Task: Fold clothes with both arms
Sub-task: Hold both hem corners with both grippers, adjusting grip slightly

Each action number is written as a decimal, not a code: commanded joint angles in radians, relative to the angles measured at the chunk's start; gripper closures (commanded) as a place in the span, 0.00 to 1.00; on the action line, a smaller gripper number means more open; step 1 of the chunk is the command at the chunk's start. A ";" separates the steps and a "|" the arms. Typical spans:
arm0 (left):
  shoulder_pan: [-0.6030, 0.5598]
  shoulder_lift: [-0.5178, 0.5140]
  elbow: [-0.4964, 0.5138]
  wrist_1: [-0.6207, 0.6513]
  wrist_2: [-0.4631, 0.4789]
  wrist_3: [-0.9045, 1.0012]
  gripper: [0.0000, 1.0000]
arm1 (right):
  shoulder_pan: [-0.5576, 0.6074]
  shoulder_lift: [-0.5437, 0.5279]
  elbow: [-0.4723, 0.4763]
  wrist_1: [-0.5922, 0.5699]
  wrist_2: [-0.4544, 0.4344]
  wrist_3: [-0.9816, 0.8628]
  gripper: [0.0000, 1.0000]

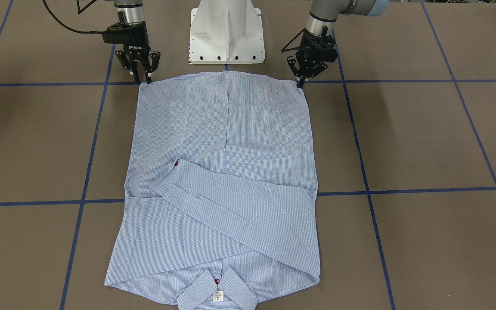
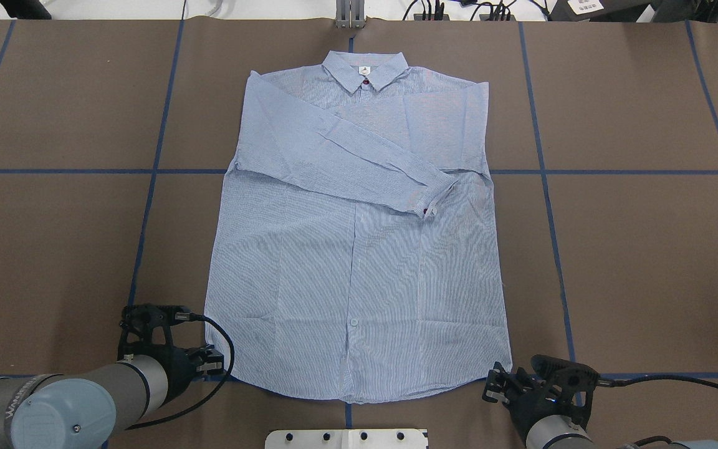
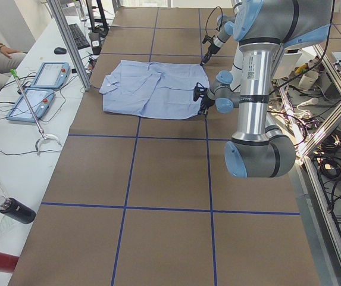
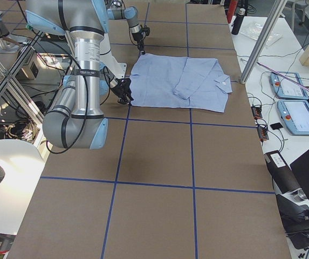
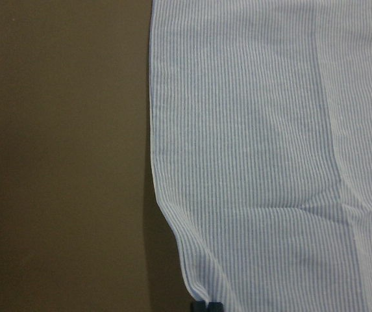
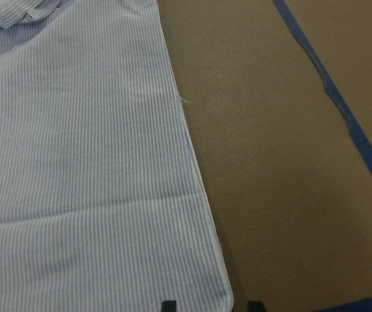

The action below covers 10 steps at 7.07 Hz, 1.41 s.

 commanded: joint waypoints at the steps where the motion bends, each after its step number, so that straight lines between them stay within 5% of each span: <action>1: 0.000 0.001 -0.001 0.000 0.000 -0.001 1.00 | 0.001 0.003 0.000 -0.017 0.002 -0.002 0.59; 10: -0.005 0.002 -0.010 0.000 -0.002 -0.001 1.00 | 0.005 0.061 -0.008 -0.133 0.004 -0.010 0.71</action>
